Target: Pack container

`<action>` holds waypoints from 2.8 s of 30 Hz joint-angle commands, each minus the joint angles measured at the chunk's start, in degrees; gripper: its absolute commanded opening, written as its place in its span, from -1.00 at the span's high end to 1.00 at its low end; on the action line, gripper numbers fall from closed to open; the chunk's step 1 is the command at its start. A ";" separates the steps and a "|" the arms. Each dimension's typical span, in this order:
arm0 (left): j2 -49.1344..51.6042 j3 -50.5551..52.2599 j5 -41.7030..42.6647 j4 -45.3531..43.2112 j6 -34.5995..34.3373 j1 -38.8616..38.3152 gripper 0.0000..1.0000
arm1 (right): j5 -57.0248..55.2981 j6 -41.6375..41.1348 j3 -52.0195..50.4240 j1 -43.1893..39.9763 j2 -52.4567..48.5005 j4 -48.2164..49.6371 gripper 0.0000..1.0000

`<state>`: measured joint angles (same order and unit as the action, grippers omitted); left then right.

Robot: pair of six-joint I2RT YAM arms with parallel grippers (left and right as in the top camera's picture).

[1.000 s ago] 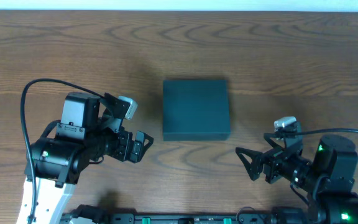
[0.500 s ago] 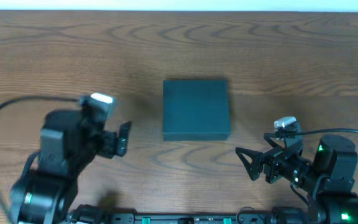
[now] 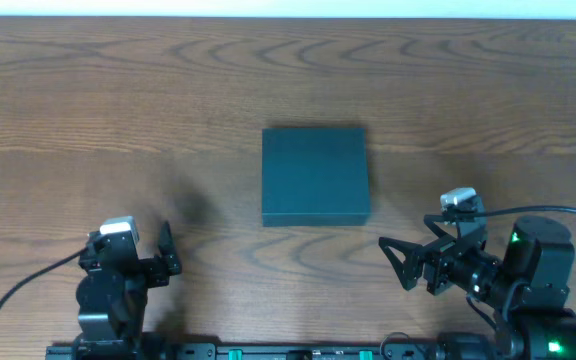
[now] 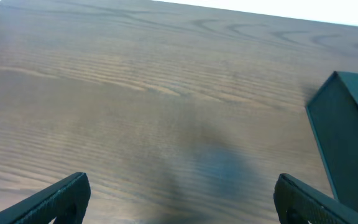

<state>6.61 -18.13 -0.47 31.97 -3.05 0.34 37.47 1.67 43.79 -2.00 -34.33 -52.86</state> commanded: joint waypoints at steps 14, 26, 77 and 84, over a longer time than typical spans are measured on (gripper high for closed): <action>-6.43 10.91 0.90 -6.91 -3.17 0.39 -0.91 | 0.24 -0.79 -0.09 0.20 0.26 -0.07 -0.98; -6.36 10.91 0.94 -6.91 -3.19 0.39 -0.91 | 0.24 -0.79 -0.09 0.20 0.26 -0.07 -0.98; -6.36 10.91 0.94 -6.93 -3.19 0.39 -0.91 | -13.16 -0.79 -33.31 6.75 34.01 5.92 -0.98; -6.36 10.91 0.94 -6.93 -3.19 0.39 -0.91 | -13.14 -0.79 -33.31 6.75 34.01 5.92 -0.99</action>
<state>0.62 -8.32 0.03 25.06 -6.20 0.38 24.51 1.65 10.96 3.99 -0.93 -46.89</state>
